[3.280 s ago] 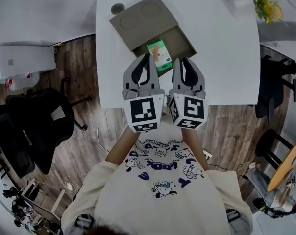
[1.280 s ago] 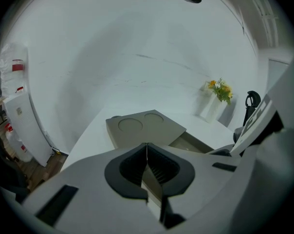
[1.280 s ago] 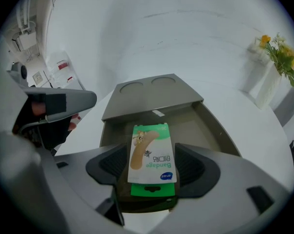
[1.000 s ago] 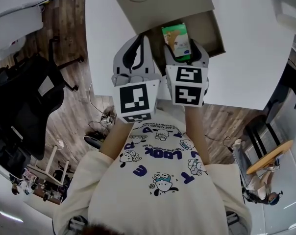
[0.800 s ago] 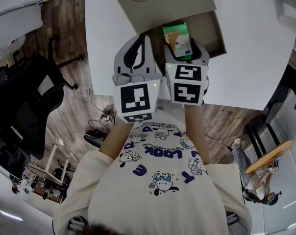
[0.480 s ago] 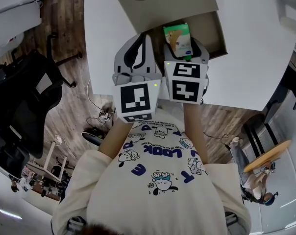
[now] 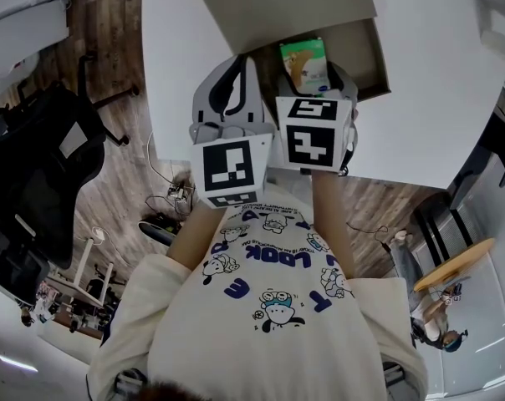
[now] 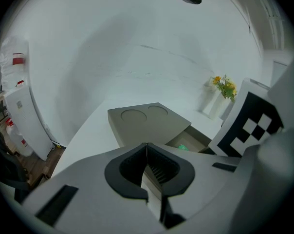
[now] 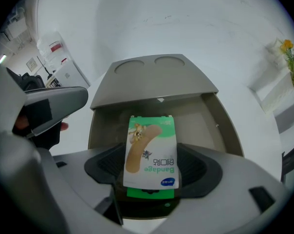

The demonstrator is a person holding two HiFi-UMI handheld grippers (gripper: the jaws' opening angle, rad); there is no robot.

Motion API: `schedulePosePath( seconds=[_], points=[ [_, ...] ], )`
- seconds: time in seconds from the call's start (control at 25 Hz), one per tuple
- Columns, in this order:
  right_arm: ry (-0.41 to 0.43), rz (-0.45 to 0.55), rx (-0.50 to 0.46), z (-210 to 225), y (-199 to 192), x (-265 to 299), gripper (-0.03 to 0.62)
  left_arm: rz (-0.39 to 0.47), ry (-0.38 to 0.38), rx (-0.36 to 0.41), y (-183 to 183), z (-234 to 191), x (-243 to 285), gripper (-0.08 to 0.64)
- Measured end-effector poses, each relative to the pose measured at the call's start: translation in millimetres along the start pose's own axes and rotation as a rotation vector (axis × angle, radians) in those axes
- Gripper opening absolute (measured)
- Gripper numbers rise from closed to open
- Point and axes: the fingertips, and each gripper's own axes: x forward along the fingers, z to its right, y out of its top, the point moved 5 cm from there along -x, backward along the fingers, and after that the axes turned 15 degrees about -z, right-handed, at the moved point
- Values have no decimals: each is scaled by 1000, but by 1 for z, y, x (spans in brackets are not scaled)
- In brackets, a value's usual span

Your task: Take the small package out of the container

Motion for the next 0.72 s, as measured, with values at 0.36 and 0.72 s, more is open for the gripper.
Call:
schedulePosePath(
  seconds=[0.36,0.72],
  points=[
    [-46,-91,-8,-1,2,5,304,-4,1,-6,-3,-3,0,15],
    [-29,-99,-11,0,2,6,305,1,8,-14,-3,-7,-2,15]
  ],
)
